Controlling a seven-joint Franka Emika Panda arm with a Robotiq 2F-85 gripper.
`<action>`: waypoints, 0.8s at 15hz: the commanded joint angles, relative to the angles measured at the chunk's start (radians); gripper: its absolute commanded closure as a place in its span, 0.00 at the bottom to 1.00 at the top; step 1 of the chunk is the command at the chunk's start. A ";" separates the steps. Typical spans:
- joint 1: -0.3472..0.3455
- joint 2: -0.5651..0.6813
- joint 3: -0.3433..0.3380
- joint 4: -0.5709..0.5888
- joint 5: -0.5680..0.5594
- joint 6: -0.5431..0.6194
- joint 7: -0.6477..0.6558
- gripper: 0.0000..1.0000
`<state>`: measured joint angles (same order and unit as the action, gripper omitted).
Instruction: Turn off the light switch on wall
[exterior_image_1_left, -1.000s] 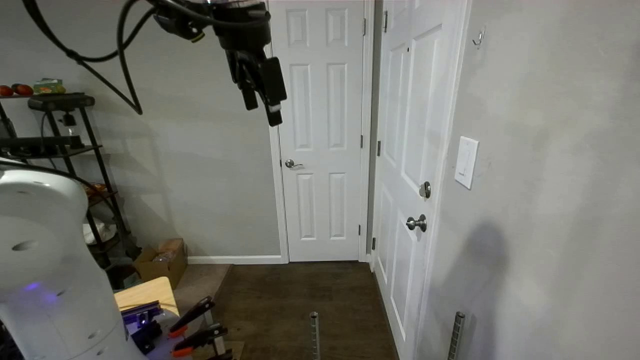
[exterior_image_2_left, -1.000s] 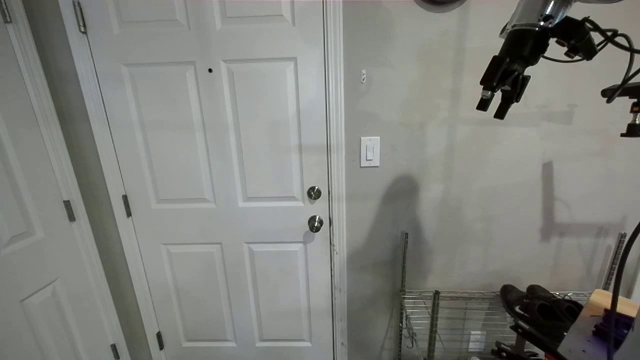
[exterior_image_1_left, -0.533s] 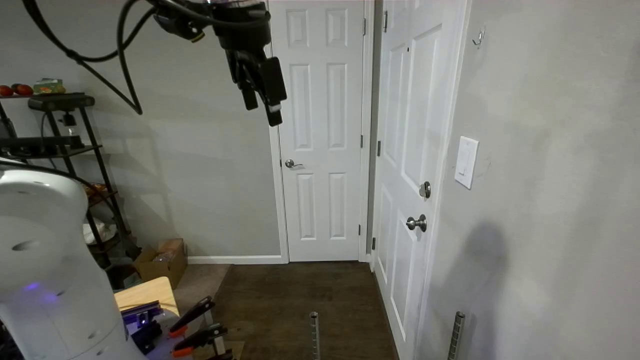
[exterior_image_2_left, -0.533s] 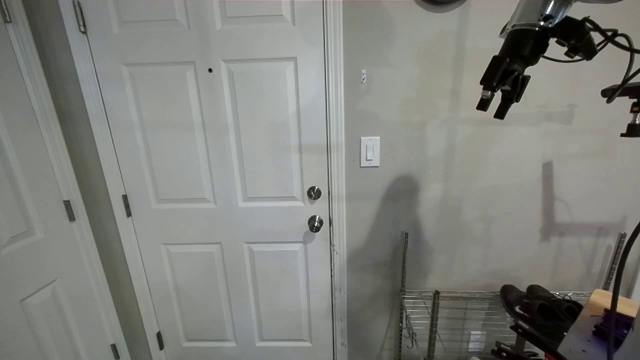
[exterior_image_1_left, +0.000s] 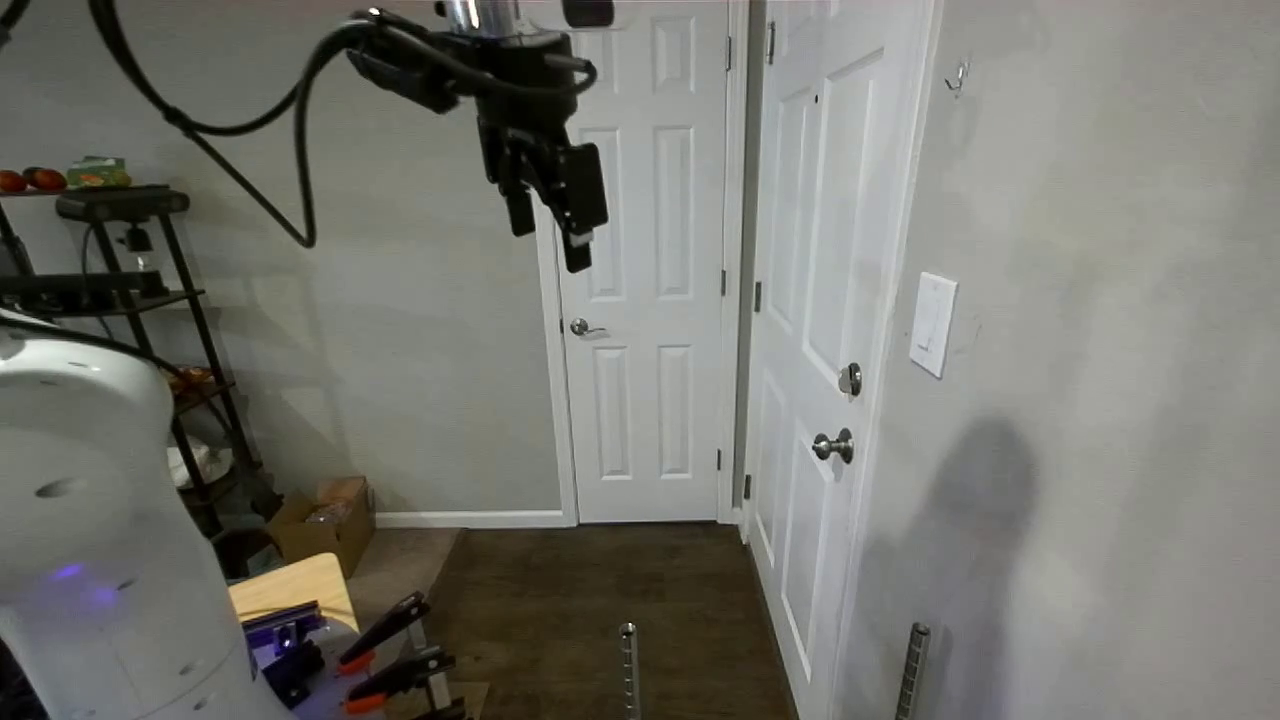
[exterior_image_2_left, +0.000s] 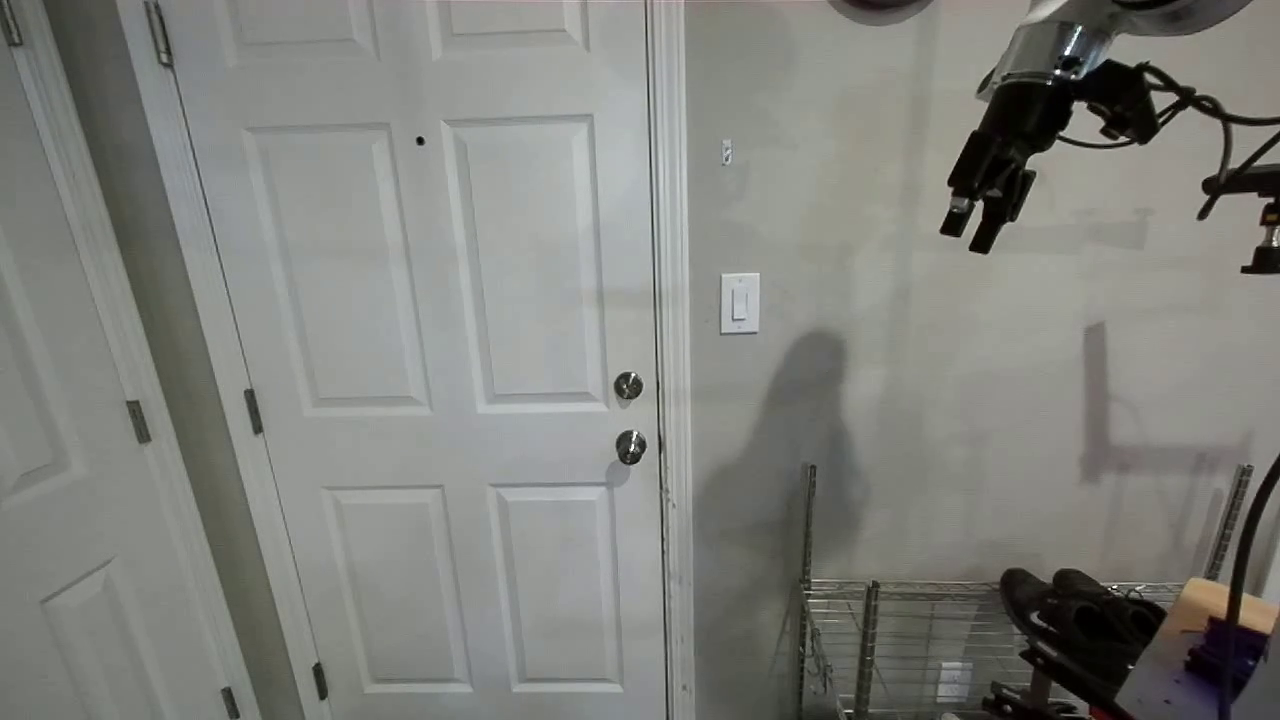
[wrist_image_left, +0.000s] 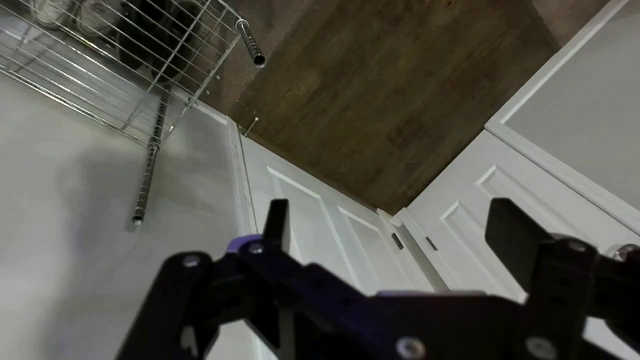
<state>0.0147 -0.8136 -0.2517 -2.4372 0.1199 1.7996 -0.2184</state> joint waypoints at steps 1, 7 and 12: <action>0.066 0.216 -0.062 0.111 0.063 0.063 -0.166 0.00; 0.104 0.540 -0.092 0.330 0.191 0.121 -0.382 0.07; 0.046 0.729 -0.028 0.482 0.246 0.122 -0.460 0.55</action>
<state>0.1112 -0.1852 -0.3256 -2.0481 0.3282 1.9279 -0.6216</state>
